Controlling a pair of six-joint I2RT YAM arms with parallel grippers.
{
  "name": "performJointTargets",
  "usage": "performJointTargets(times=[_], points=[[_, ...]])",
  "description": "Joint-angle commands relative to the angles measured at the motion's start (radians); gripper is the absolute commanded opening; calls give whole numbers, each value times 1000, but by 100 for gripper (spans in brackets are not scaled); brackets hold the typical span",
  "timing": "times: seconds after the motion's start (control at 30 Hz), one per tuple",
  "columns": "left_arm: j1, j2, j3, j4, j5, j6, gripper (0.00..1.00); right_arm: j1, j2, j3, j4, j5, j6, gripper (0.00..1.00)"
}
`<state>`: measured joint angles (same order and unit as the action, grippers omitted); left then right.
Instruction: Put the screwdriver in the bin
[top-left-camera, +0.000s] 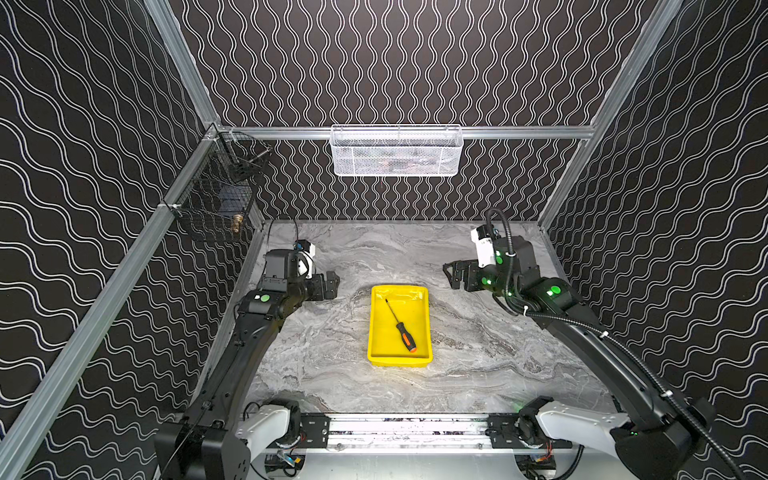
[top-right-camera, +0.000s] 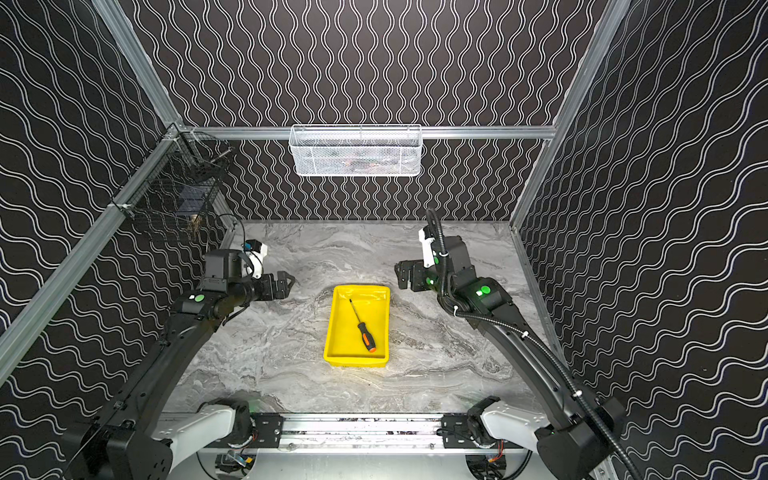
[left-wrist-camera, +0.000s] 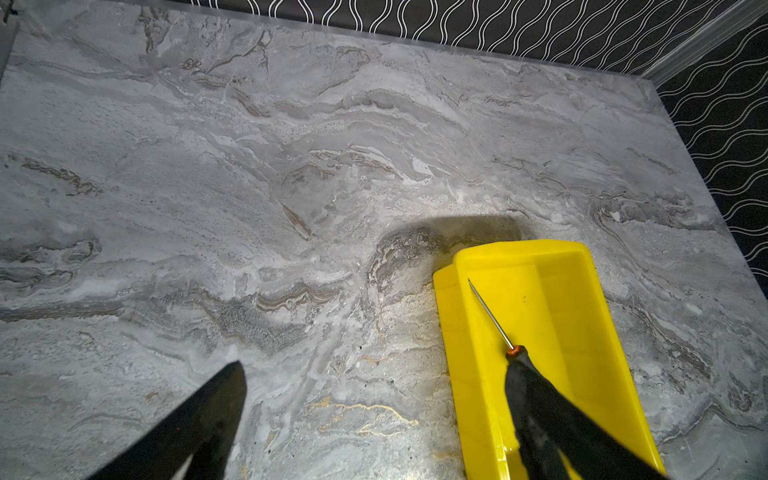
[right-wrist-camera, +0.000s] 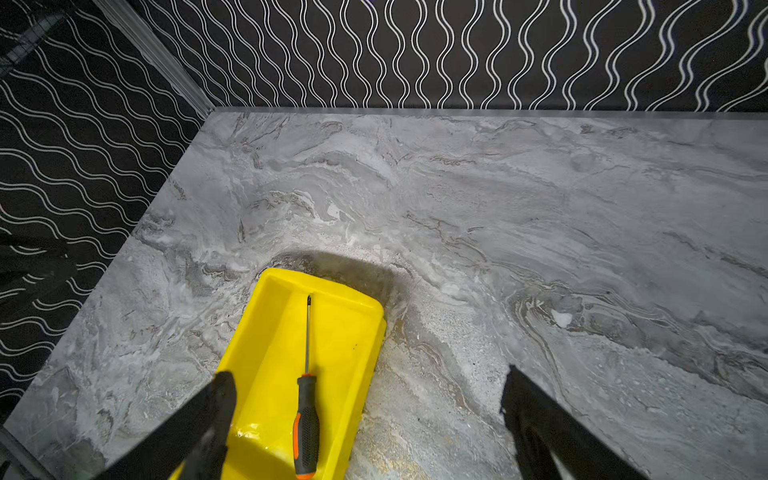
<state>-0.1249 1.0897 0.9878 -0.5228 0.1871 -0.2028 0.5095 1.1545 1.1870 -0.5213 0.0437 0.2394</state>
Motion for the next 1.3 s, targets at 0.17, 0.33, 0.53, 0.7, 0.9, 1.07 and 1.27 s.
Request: performJointTargets(times=[0.17,0.33,0.53,0.7,0.9,1.07,1.27], points=[[1,-58,-16,62,-30,1,99,-25,-88,-7,27,142,5,99],[1,-105,-36,81,-97,-12,99,-89,-128,-31,28,158,31,99],[1,-170,-93,159,-213,2,99,-151,-212,-109,105,202,40,99],[2,-222,-172,289,-195,49,99,-204,-140,-64,6,207,29,99],[1,-214,-208,293,-279,71,99,-221,-139,-138,52,282,39,99],[2,-194,-222,292,-293,100,99,-220,-145,-159,28,406,57,99],[1,-199,-296,386,-295,52,99,-220,-155,-220,95,399,46,99]])
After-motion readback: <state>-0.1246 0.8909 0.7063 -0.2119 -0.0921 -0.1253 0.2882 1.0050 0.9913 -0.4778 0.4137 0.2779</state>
